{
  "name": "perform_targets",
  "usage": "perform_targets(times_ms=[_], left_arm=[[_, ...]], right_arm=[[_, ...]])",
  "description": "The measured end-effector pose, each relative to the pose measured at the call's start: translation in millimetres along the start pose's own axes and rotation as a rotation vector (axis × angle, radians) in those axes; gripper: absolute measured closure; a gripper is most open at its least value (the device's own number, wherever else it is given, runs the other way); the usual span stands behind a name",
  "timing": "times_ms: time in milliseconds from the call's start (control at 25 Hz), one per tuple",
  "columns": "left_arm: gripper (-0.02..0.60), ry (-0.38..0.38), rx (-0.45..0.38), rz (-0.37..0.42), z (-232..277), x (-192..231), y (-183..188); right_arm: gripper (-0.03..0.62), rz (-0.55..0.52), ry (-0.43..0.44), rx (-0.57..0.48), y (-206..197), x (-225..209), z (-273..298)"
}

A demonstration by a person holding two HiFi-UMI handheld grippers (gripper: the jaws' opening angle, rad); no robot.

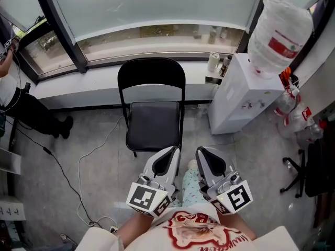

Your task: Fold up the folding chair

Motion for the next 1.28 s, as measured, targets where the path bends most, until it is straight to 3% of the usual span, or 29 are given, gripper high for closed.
perform_targets(times_ms=[680,920,1080,1280], left_arm=[[0.581,0.085,-0.063,0.071,148.8,55.9,39.0],[0.581,0.157,-0.079,0.080,180.2,76.9,41.9],[0.581,0.229,-0.096,0.057,182.7,102.0,33.8],[0.581,0.273,-0.051,-0.019,175.5,134.2,10.4]], right_arm=[[0.571,-0.048,0.158,-0.022,-3.6,-138.2,127.2],[0.571,-0.028,0.234,-0.003,-15.4,-170.3,165.1],[0.571,-0.014,0.259,0.006,-34.0,-182.8,188.9],[0.571,-0.004,0.250,0.073,-68.6,-182.6,215.3]])
Point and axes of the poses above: the fingertips, and each gripper's own axes: z forward along the fingers, x to its left, y out of its top, the point moved 9 cm from there along -z, backward along the fingers, and after that the axes turned 6 degrees about -z, right-handed, at the moved point
